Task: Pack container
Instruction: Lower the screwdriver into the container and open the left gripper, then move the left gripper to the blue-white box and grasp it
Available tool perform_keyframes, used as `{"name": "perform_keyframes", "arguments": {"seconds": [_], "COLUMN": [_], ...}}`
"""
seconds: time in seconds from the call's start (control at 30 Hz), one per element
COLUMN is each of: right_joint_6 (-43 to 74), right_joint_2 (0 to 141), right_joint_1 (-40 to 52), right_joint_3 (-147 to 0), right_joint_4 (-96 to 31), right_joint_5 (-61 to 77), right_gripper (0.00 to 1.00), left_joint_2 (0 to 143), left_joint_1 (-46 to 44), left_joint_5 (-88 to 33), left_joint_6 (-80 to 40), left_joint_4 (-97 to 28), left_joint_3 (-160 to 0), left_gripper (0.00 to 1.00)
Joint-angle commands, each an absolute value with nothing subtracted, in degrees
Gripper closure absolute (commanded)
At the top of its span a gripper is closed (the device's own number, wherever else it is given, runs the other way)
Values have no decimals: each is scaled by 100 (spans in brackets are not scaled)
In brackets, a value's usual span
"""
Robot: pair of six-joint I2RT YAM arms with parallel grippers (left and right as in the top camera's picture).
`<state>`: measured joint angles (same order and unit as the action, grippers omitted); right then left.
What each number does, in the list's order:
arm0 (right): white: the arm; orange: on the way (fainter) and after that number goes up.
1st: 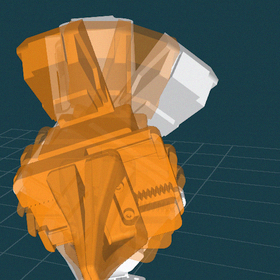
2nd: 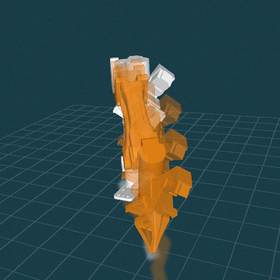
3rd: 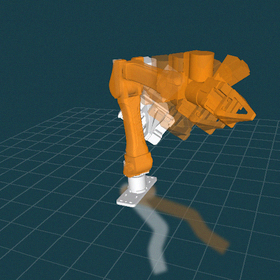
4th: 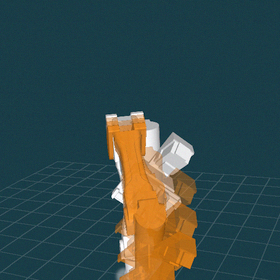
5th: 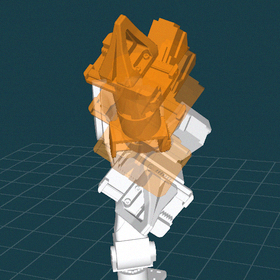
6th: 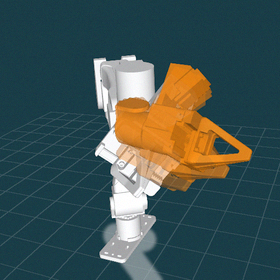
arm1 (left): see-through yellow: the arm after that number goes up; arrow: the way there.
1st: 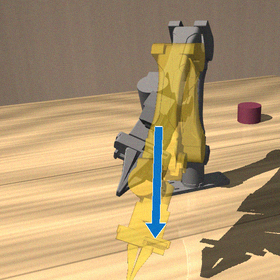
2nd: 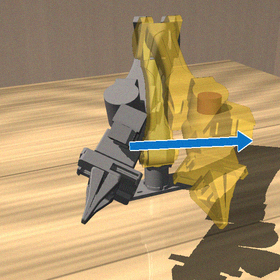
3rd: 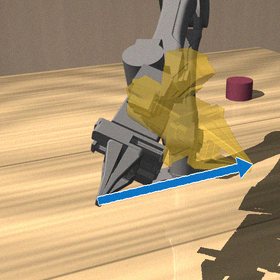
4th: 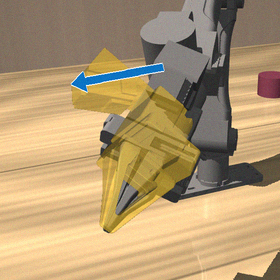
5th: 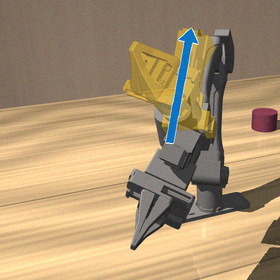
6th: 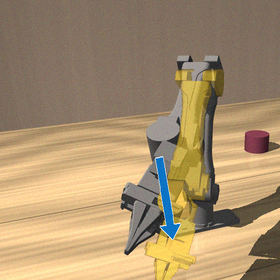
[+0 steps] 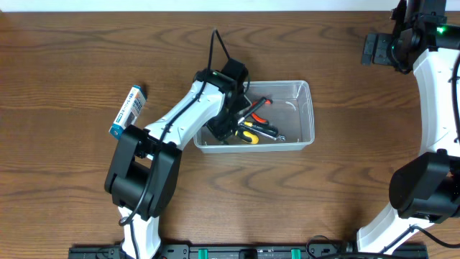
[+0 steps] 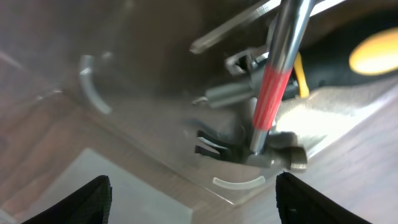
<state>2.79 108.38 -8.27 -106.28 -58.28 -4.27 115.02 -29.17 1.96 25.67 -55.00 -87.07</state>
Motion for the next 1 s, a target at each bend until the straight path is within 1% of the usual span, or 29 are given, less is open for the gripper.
{"name": "perform_keyframes", "arguments": {"seconds": [0.0,0.23,0.33,0.47,0.53,0.63,0.77,0.93,0.97], "right_joint_6": [316,316,316,316,316,316,316,316,316], "right_joint_2": [10855,10855,10855,10855,10855,10855,10855,10855,10855], "right_joint_1": [-819,-819,-819,-819,-819,-819,-819,-819,-819], "right_joint_3": [-10637,-10637,-10637,-10637,-10637,-10637,-10637,-10637,-10637], "right_joint_4": [-5826,-5826,-5826,-5826,-5826,-5826,-5826,-5826,-5826], "right_joint_5": [-405,-405,-405,-405,-405,-405,-405,-405,-405], "right_gripper": [1,1,1,1,1,1,1,1,1], "left_joint_2": [10949,10012,9662,9395,9345,9321,9356,9526,9585], "left_joint_1": [-2888,-2856,-2698,-2495,-2357,-2008,-1262,-471,-333], "left_joint_5": [303,311,309,309,558,1378,1389,1249,1247], "left_joint_6": [2141,1831,1420,1356,1269,676,-32,174,228], "left_joint_4": [-5500,-5513,-5505,-5533,-5610,-5636,-5887,-6208,-6217], "left_joint_3": [-9172,-9937,-10232,-10263,-10263,-10263,-10261,-10232,-10217], "left_gripper": [26,26,26,26,25,25,25,25,24]}}
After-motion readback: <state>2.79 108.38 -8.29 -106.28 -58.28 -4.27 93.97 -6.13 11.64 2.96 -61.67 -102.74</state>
